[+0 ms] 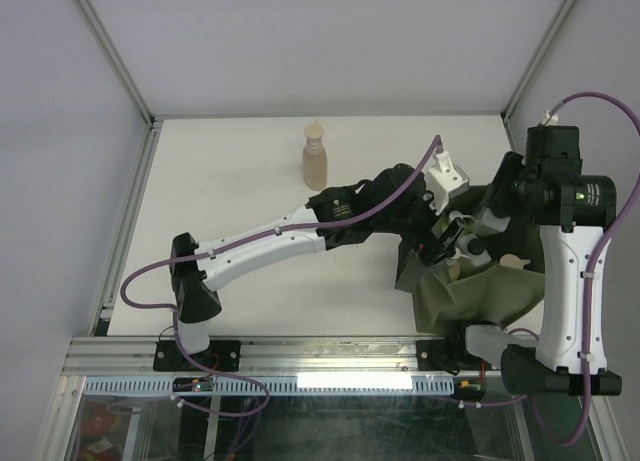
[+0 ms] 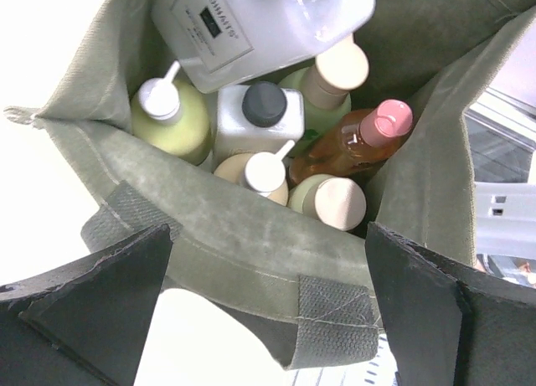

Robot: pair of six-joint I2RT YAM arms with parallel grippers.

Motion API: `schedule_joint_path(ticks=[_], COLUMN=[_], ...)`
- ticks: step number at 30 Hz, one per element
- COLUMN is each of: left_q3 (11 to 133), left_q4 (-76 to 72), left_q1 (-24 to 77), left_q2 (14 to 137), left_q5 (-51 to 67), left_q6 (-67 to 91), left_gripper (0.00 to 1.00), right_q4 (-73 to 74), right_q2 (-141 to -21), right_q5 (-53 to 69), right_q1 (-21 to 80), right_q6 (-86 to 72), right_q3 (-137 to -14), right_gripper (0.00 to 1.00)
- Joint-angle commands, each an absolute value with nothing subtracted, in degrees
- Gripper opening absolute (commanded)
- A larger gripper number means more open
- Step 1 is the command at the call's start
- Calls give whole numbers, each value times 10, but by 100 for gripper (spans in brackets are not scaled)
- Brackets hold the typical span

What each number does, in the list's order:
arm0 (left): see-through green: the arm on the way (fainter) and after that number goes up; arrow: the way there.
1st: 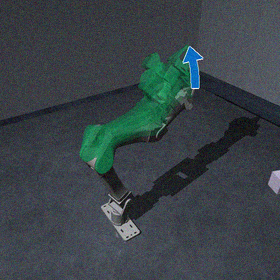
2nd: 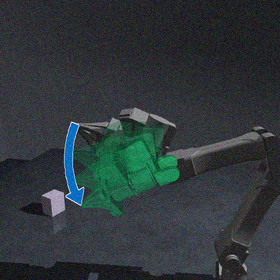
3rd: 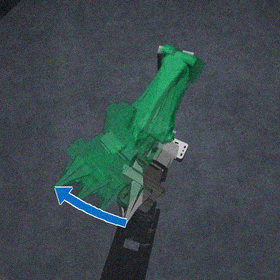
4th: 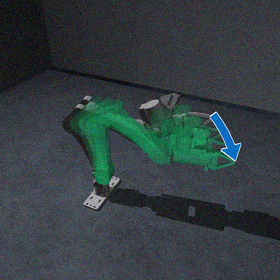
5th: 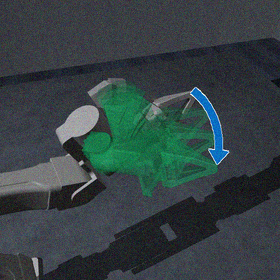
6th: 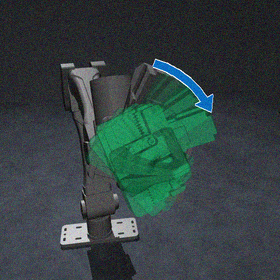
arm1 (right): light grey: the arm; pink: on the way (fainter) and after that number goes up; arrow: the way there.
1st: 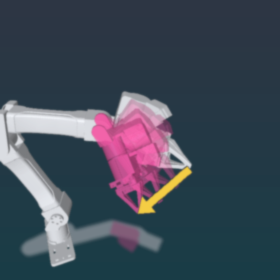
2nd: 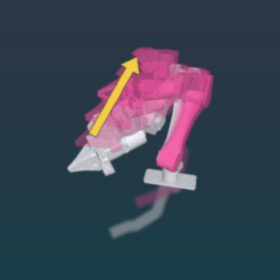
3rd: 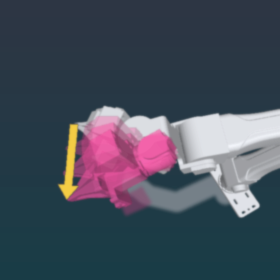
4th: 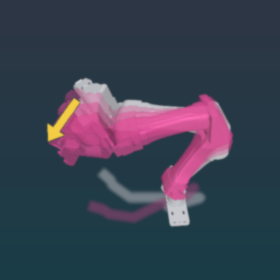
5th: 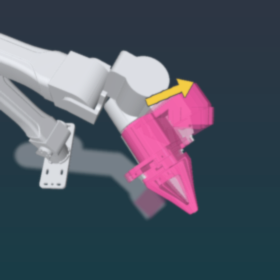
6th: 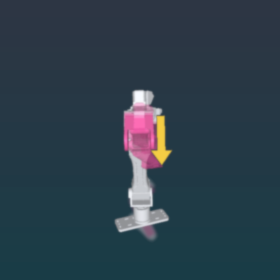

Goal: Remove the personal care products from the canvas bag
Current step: Take out the care product from the canvas bag.

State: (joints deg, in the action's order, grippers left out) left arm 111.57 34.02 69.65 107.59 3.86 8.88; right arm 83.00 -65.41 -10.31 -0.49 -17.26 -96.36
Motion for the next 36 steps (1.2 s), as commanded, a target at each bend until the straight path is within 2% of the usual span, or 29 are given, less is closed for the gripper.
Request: schedule_joint_path(ticks=[1, 16, 36], left_q3=[1102, 1018, 982], left_q4=[304, 269, 253], left_q1=[686, 654, 617], left_q2=[1021, 960, 933], left_q5=[-4, -21, -64], left_q6=[101, 143, 187], left_gripper=[99, 99, 99], right_q4=[799, 848, 866], right_q2=[-619, -647, -721], right_q5=[-51, 26, 111], right_q1=[0, 0, 0], right_q6=[-179, -183, -209], right_q3=[-1027, -1131, -1308], right_gripper=[0, 0, 0])
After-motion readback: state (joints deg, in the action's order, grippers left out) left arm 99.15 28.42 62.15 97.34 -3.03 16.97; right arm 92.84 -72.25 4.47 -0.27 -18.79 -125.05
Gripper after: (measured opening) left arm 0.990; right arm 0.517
